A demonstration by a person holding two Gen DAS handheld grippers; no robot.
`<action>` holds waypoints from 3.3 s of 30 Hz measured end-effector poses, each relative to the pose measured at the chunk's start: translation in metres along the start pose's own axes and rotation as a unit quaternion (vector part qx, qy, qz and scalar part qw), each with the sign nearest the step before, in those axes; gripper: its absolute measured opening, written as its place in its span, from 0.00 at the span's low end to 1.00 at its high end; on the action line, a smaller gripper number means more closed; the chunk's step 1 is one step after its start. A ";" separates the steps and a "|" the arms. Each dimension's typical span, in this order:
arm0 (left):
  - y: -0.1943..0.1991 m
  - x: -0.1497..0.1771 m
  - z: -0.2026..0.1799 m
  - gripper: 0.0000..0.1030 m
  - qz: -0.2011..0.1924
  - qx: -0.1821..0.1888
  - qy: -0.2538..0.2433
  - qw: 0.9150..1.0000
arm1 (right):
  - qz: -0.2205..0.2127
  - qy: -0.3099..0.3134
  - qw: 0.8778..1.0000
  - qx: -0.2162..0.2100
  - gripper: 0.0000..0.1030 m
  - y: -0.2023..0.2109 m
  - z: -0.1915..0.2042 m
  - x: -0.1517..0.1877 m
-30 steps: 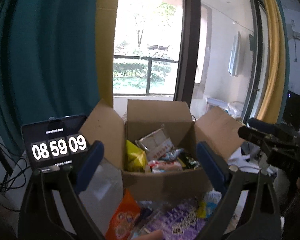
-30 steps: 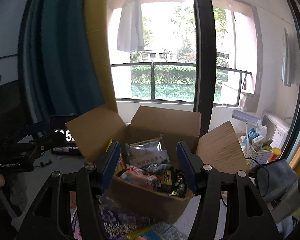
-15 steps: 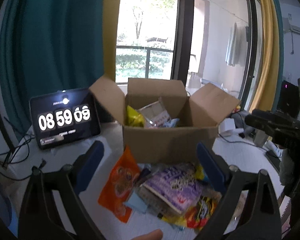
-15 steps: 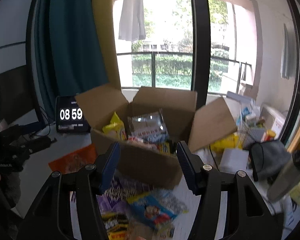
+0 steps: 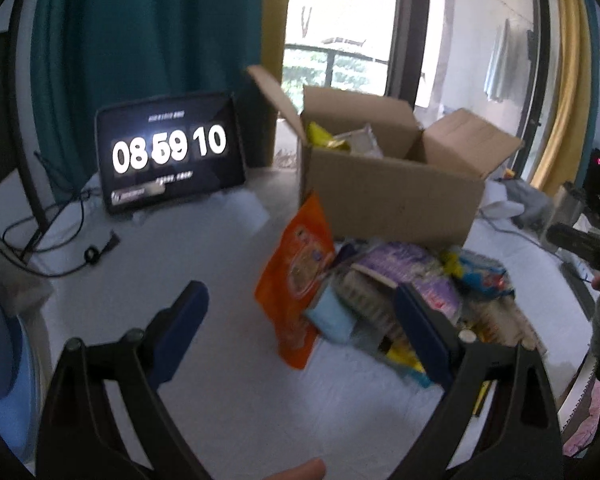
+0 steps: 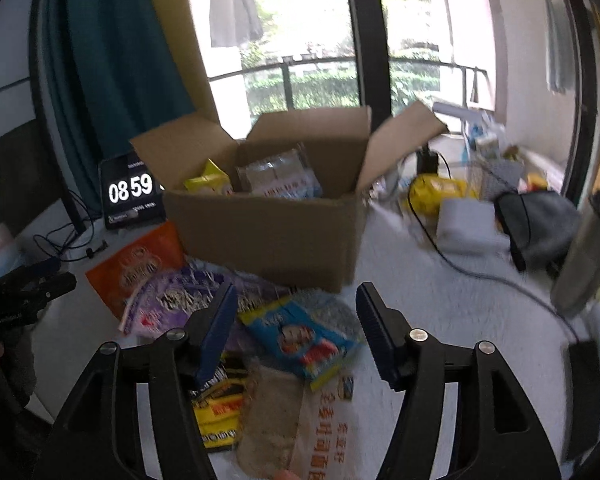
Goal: Organize snacks
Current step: 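Move both tools back from the box toward the snack pile, then grasp the orange chip bag with the left tool while the right grasps the bread loaf bag, then carry the orange chip bag and bread loaf bag over the box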
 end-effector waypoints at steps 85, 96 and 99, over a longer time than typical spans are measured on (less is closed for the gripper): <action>0.022 -0.066 -0.031 0.13 -0.040 0.094 0.011 0.995 | -0.050 0.007 0.998 -0.027 0.74 0.031 0.002 -0.002; 0.001 -0.096 -0.066 0.13 -0.045 0.079 -0.012 0.996 | -0.091 0.010 0.996 -0.021 0.74 0.024 -0.030 -0.043; -0.009 -0.105 -0.078 0.13 -0.046 0.076 -0.020 0.996 | -0.099 0.007 0.995 -0.021 0.74 0.016 -0.040 -0.056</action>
Point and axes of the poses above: each gripper's, at about its wrist camera, not at the fingertips, and y roughly against the way its jaws point, z to its left, x to its underside, the point moved 1 cm from there along -y, roughly the way its jaws point, and after that the axes turned 2 degrees about y, right-handed, at the moved point
